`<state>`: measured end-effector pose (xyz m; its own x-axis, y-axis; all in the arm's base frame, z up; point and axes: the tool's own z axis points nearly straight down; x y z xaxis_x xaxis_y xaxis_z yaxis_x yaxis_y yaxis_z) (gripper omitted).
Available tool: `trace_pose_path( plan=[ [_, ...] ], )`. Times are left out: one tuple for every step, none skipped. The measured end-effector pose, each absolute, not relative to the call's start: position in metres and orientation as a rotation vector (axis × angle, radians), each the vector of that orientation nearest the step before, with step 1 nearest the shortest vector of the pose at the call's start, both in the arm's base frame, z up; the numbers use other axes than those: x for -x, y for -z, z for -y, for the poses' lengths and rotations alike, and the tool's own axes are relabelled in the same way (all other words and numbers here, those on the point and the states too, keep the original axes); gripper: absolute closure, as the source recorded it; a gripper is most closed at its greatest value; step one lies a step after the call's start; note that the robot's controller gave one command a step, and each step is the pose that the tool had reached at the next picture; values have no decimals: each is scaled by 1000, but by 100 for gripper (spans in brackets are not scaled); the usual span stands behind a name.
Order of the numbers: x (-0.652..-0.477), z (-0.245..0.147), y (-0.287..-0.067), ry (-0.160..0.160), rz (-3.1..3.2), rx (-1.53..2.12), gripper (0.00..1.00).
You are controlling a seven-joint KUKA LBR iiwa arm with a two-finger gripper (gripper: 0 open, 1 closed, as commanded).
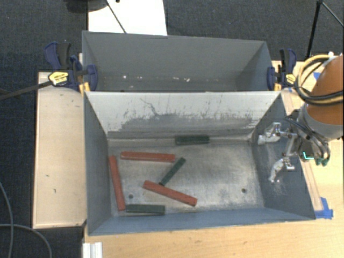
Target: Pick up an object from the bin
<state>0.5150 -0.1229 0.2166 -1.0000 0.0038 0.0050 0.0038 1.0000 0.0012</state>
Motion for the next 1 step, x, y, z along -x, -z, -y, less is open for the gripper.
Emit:
trace_pose_path(
  plan=[
    [-517, 122, -221, -1, 3145, 0, 0]
  ],
)
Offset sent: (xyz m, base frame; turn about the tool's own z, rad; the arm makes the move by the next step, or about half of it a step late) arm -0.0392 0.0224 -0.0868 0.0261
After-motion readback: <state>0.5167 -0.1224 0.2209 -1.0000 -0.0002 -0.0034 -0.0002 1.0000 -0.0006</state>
